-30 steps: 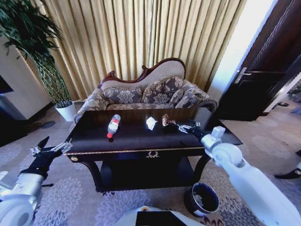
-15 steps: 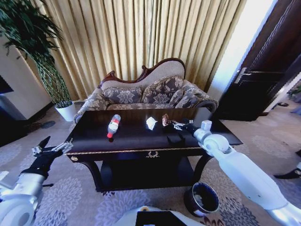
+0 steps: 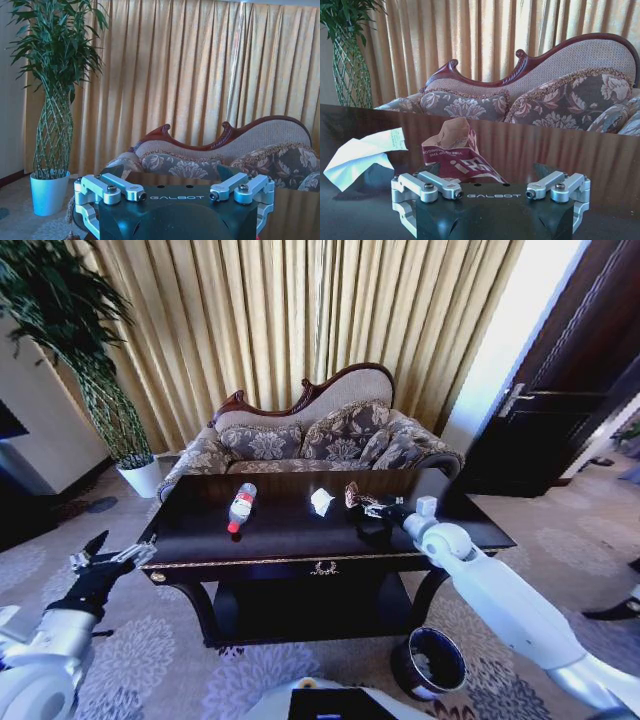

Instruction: Move to the front of the table and place the trash on the table into the trash bin.

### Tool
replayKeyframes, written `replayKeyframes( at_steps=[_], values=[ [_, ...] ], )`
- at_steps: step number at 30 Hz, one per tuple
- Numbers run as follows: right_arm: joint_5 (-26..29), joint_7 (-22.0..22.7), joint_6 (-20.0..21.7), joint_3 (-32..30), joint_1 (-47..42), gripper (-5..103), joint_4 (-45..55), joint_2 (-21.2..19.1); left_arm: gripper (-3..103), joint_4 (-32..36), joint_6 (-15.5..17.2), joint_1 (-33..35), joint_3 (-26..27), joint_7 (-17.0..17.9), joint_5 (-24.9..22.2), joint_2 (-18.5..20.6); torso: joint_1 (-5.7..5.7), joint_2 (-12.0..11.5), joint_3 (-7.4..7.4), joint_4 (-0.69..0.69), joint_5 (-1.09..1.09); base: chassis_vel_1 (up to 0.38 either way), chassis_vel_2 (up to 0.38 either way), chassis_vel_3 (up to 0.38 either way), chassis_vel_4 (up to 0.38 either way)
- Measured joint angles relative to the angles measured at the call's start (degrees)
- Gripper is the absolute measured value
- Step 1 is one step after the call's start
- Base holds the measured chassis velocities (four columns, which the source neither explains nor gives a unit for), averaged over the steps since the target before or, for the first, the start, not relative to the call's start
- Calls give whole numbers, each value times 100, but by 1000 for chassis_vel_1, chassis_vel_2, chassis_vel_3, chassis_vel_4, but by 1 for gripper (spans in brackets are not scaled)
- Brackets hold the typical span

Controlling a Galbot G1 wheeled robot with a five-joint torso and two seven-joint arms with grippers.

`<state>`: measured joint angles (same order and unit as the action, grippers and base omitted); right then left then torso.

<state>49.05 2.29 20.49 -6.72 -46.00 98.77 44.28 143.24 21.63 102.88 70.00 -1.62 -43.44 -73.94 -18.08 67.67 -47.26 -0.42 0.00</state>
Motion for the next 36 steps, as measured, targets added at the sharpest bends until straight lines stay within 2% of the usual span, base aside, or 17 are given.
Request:
replayKeyframes(
  at_steps=[6, 8, 10, 13, 14, 17, 19, 21, 22, 24, 25, 26, 27, 30, 33, 35, 36],
  values=[
    [-66, -1, 6, 88, 48, 101, -20, 74, 100, 0, -3, -7, 0, 0, 0, -9, 0, 0, 0, 0, 0, 0, 0, 0, 0],
    [-110, 0, 6, 117, 58, 91, -41, 123, 100, 0, -4, -6, 1, 0, 0, -4, 0, 0, 0, 0, 0, 0, 0, 0, 0],
    [-118, 1, 6, 125, 58, 91, -45, 142, 100, 0, -4, -6, 3, 1, 1, 2, 0, 0, 0, 0, 0, 0, 0, 0, 0],
    [-147, 6, 1, 132, 57, 75, -67, 179, 100, 0, -5, -8, 4, 5, 1, 11, 0, 0, 0, 0, 0, 0, 0, 0, 0],
    [-147, 6, 1, 132, 57, 75, -67, 179, 100, 0, -5, -8, 4, 5, 1, 11, 0, 0, 0, 0, 0, 0, 0, 0, 0],
    [-149, 10, -14, 118, 40, 59, -78, 180, 100, 0, -5, -11, -7, 6, 1, 5, 0, 0, 0, 0, 0, 0, 0, 0, 0],
    [-149, 11, -17, 107, 34, 59, -80, 179, 100, 0, -5, -13, -10, 6, 1, 4, 0, 0, 0, 0, 0, 0, 0, 0, 0],
    [-149, 13, -22, 80, 15, 48, -82, 179, 100, 0, -5, -20, -19, 6, 2, 1, 0, 0, 0, 0, 0, 0, 0, 0, 0],
    [-149, 13, -22, 80, 15, 48, -82, 179, 100, 0, -5, -20, -19, 6, 2, 1, 0, 0, 0, 0, 0, 0, 0, 0, 0],
    [-148, 16, -29, 46, -11, 37, -82, 183, 100, 0, -5, -20, -24, 6, 3, 0, 0, 0, 0, 0, 0, 0, 0, 0, 0],
    [-148, 16, -29, 46, -11, 37, -82, 183, 100, 0, -5, -20, -24, 6, 3, 0, 0, 0, 0, 0, 0, 0, 0, 0, 0],
    [-148, 17, -31, 25, -30, 27, -81, 187, 100, 0, -5, -18, -23, 6, 4, 0, 0, 0, 1, 0, 0, 0, 0, 0, 0],
    [-147, 18, -32, 9, -42, 27, -78, 192, 100, 0, -5, -18, -21, 6, 4, 1, 0, 0, 1, 0, 0, 0, 0, 0, 0],
    [-146, 20, -34, -25, -69, 15, -61, 199, 100, 0, -7, -11, -11, 6, 4, 4, 0, 0, 0, 0, 0, 0, 0, 0, 0],
    [-146, 22, -35, -46, -86, 10, -48, 199, 100, 0, -8, -9, -9, 6, 5, 4, 0, 0, 1, 0, 0, 0, 0, 0, 0],
    [-137, 26, -38, -89, -117, 1, -19, 197, 100, 0, -9, -8, -8, 6, 4, -2, 0, 0, 1, 0, 0, 0, 0, 0, 0],
    [-132, 28, -41, -106, -131, 1, -9, 196, 100, 0, -9, -8, -8, 6, 4, -6, 0, 0, 1, 0, 0, 0, 0, 0, 0]
  ],
)
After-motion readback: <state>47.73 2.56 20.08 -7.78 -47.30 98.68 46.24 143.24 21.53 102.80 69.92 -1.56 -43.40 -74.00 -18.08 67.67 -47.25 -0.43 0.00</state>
